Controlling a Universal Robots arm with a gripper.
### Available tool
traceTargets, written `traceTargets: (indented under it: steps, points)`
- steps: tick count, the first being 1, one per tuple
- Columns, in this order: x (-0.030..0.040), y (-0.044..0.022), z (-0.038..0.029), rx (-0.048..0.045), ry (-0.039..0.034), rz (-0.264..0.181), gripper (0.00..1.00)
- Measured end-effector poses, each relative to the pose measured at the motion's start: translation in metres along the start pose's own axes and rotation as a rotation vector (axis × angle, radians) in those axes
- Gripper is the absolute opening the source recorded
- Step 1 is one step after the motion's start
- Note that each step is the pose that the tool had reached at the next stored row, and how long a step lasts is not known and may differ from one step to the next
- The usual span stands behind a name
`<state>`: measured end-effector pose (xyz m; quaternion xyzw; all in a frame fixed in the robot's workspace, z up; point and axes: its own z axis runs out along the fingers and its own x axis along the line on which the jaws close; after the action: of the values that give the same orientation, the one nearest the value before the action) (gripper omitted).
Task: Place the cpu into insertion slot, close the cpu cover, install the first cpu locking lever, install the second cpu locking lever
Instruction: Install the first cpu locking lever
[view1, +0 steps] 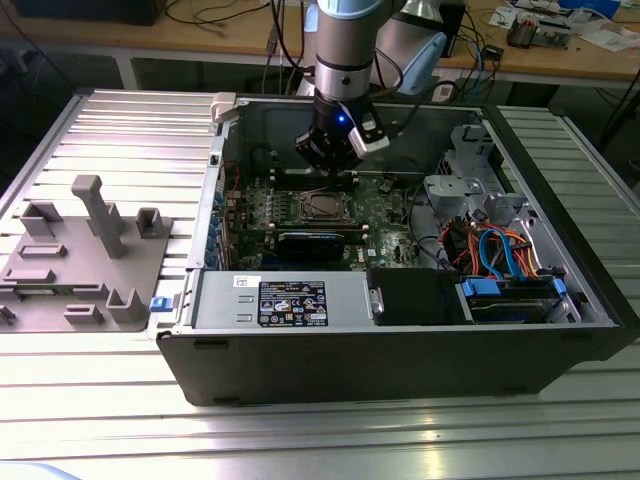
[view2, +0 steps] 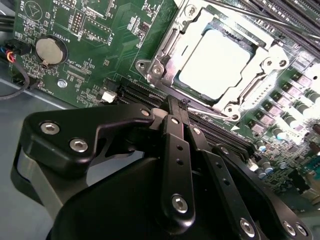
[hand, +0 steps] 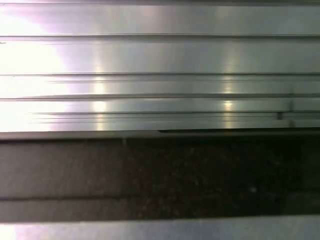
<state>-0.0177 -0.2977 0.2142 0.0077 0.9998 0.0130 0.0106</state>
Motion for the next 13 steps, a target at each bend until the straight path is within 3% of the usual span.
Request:
traceTargets:
  steps: [13]
  points:
    - [-0.0018,-0.0002,0.0069,0.0005,-0.0007,0.021,0.11]
